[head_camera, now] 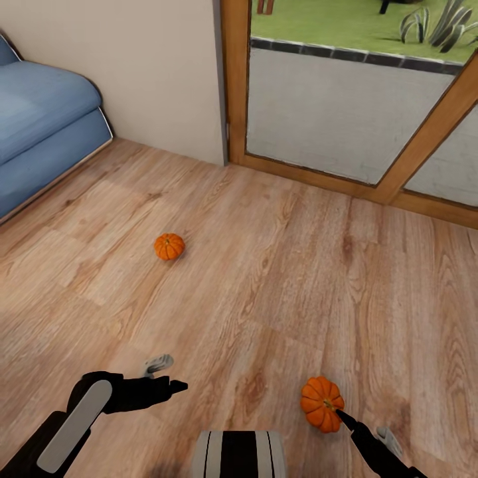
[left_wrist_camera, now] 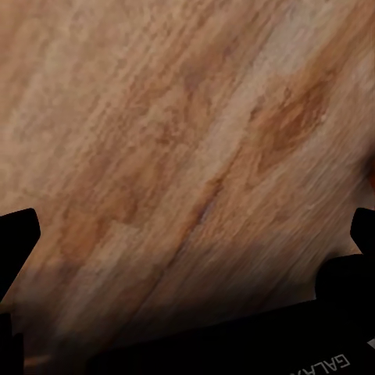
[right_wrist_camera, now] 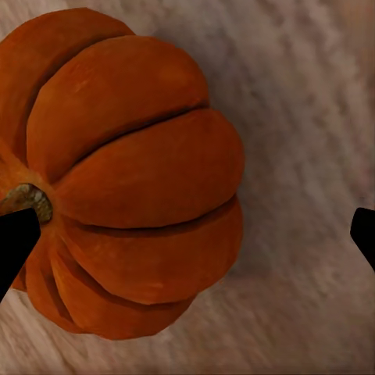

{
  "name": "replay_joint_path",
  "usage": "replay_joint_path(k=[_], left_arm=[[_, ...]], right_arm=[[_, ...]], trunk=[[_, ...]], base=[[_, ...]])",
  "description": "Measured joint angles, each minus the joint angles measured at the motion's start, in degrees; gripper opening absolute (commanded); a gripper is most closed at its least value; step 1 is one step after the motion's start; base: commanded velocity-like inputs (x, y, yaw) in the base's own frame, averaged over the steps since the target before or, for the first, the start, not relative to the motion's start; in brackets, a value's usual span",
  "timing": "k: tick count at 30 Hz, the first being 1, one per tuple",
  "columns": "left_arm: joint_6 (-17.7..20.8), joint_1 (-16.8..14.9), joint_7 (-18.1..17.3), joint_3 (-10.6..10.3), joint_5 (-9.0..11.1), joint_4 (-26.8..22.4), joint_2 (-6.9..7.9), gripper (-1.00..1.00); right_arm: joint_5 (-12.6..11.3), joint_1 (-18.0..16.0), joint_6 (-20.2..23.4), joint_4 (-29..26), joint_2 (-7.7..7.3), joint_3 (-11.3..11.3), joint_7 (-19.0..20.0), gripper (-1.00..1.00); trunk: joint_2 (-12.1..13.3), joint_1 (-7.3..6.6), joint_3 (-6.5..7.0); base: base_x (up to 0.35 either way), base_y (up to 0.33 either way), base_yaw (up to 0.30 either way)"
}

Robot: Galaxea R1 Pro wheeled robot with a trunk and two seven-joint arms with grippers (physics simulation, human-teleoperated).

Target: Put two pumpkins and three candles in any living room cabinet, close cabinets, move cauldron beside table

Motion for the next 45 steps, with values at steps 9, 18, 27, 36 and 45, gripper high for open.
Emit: replay_joint_path(k=[9,18,27,36,45], left_arm=[[0.00,0.00,0.06,-0.24,-0.02,0.07,0.00,1.00],[0.00,0.00,0.09,-1.46,-0.09,0.01,0.00,1.00],[0.00,0.00,0.11,-1.61,-0.08,0.26,-0.40,1.00],[0.00,0.00,0.35,-1.61,-0.24,0.49,-1.03,1.00],[0.00,0.00,0.15,-1.61,-0.19,0.36,-1.05,1.00]], right_arm=[[0.00,0.00,-0.02,0.00,0.00,0.04,-0.01,1.00],[0.00,0.00,-0.02,0.00,0.00,0.02,0.00,1.00],[0.00,0.00,-0.02,0.00,0.00,0.01,0.00,1.00],[0.00,-0.02,0.00,0.00,0.00,0.00,0.00,1.00],[0.00,-0.01,-0.02,0.00,0.00,0.01,0.00,1.00]], trunk=[[0.00,-0.01,0.00],[0.00,-0.01,0.00],[0.00,0.00,0.00],[0.00,0.00,0.00],[0.00,0.00,0.00]], base=[[0.022,0.052,0.000],[0.047,0.032,0.000],[0.045,0.025,0.000],[0.000,0.000,0.000],[0.000,0.000,0.000]])
